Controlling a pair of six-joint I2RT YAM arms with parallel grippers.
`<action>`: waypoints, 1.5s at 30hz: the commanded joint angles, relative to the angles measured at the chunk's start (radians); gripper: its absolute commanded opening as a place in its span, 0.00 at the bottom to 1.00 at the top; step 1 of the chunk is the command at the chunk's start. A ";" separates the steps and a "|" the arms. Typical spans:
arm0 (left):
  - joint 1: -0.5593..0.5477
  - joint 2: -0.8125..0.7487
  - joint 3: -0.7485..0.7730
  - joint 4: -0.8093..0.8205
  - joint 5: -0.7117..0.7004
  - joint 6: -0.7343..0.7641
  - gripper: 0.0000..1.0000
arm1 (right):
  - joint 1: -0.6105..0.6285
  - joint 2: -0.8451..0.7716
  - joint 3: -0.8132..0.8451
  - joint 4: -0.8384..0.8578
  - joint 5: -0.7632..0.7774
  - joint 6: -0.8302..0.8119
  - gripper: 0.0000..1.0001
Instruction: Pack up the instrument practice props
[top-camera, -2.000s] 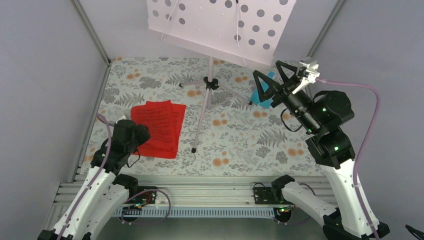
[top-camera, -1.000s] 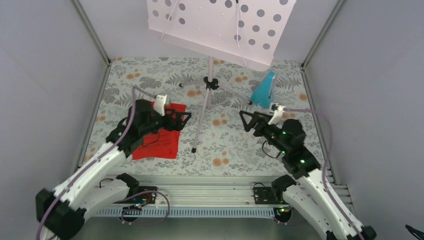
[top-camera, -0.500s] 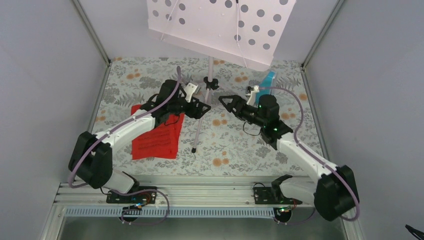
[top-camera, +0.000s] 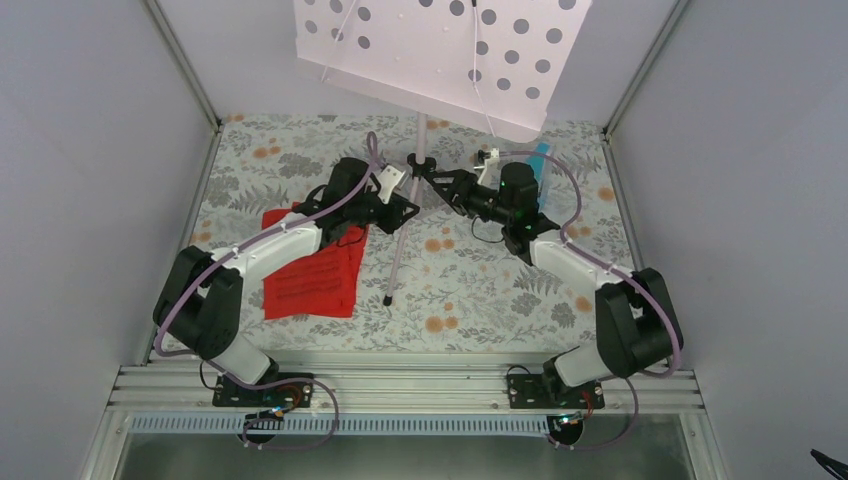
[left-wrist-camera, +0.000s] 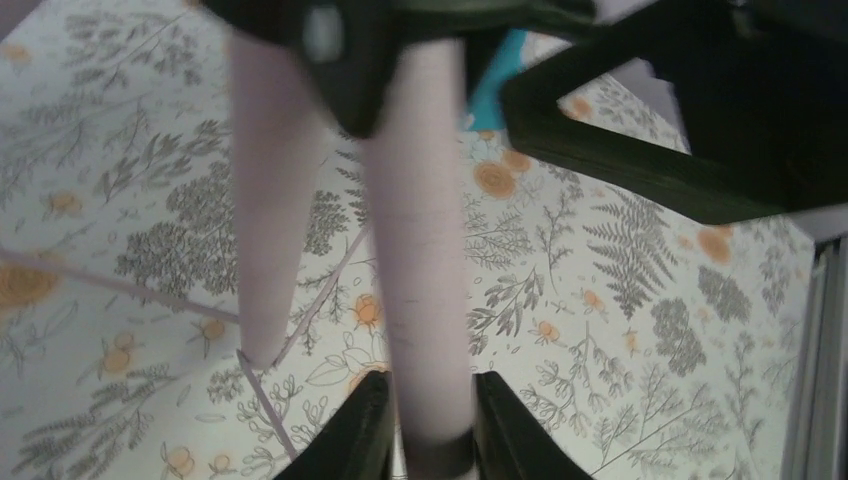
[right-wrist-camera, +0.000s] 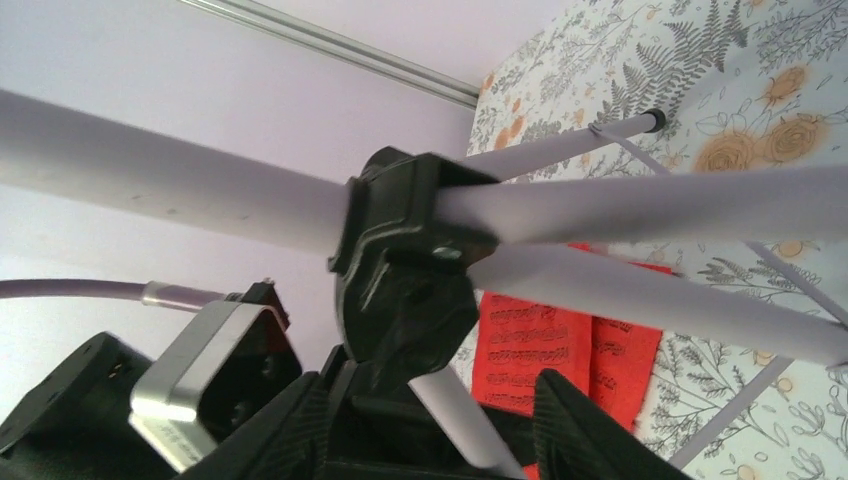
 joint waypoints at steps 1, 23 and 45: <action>-0.002 0.007 0.018 0.021 -0.022 0.049 0.15 | -0.017 0.046 0.041 0.074 -0.037 0.007 0.45; -0.002 0.023 0.034 -0.011 -0.049 0.110 0.02 | -0.021 0.047 0.064 0.027 0.047 -0.480 0.04; -0.002 0.023 0.039 -0.012 -0.030 0.090 0.03 | 0.273 -0.059 -0.030 0.070 0.880 -1.795 0.19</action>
